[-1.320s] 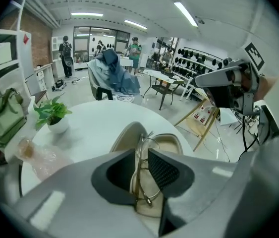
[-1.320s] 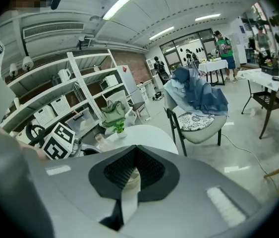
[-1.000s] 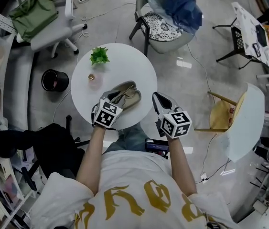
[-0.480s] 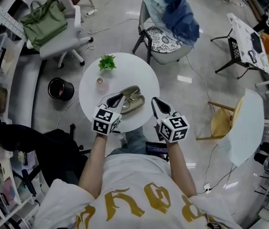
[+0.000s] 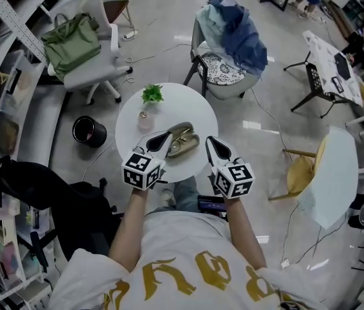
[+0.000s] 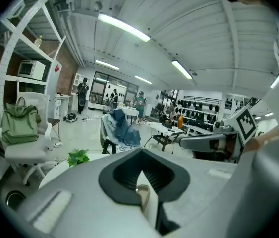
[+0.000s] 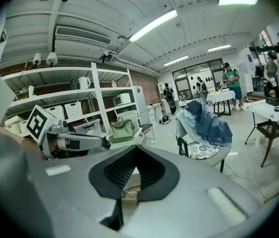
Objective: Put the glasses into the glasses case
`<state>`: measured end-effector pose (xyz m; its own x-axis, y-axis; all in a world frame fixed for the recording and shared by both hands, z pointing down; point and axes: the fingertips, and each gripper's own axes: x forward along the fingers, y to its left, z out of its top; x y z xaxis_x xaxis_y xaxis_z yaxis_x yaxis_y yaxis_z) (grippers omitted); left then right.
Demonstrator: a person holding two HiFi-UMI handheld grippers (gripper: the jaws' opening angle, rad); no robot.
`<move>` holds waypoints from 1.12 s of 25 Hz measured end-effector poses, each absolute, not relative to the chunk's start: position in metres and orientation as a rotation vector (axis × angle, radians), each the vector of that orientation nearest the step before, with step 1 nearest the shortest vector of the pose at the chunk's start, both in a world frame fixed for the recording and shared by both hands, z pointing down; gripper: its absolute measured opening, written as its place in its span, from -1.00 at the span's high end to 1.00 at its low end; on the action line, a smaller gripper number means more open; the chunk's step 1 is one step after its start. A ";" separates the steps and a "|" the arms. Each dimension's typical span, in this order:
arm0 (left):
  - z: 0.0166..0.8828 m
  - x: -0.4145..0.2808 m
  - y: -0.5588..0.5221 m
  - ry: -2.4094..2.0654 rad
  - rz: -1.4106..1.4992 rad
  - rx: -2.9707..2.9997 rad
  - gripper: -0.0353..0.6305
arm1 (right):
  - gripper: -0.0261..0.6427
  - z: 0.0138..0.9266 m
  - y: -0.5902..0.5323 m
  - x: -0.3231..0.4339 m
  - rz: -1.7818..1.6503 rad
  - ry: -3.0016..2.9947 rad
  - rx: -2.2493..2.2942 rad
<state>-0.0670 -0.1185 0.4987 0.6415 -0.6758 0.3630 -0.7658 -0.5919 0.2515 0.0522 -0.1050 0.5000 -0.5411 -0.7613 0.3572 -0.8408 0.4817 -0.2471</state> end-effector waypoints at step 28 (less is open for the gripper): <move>0.470 -0.083 -0.098 -1.239 0.279 2.508 0.89 | 0.84 0.465 -0.078 0.040 0.522 -2.665 1.398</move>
<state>-0.0826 -0.0983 0.4704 0.6028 -0.7331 0.3150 -0.7973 -0.5679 0.2042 0.0403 -0.0776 0.4649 -0.5782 -0.7822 0.2321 -0.8119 0.5238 -0.2577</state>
